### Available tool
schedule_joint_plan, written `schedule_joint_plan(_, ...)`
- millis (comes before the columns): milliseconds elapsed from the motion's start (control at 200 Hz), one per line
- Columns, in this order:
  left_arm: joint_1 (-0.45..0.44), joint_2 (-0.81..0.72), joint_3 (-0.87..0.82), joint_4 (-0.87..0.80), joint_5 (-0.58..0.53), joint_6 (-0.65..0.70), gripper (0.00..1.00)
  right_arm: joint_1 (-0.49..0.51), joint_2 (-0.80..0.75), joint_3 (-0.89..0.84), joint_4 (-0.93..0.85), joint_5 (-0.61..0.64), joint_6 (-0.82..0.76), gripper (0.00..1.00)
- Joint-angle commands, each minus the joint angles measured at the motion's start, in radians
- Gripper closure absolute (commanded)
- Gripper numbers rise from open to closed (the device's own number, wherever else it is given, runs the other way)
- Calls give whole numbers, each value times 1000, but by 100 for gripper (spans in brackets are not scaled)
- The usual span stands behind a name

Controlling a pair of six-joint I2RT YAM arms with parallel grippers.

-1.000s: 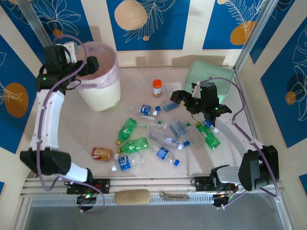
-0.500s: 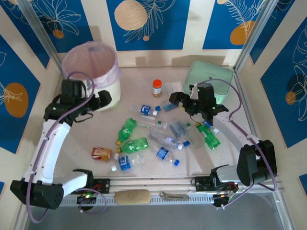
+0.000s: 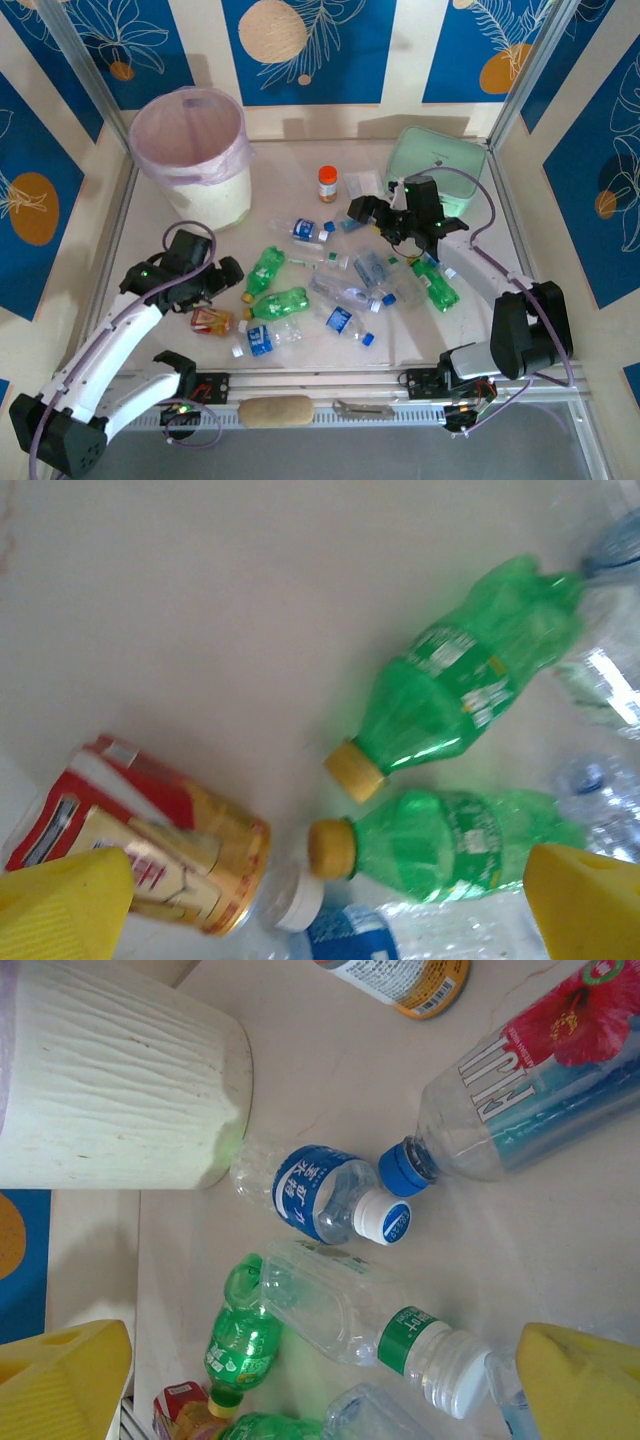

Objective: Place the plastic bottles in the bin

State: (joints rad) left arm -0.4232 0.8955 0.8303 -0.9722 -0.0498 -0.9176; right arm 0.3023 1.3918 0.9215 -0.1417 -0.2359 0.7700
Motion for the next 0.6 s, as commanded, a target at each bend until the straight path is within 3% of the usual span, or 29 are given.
schedule_joint_plan(0, -35, -2, -27, -133, -38, -119, 0, 10, 19, 6, -2, -13, 11, 1)
schedule_joint_plan(240, -57, -35, -94, -210, -42, -281, 0, 17, 35, 26, -21, 1, 2, 1)
schedule_joint_plan(405, -57, -60, -212, -154, 58, -401, 0, 17, 51, 39, -27, -7, -3, 1)
schedule_joint_plan(595, -57, -43, -268, -19, 37, -465, 0, 18, 57, 43, -32, -11, -6, 1)
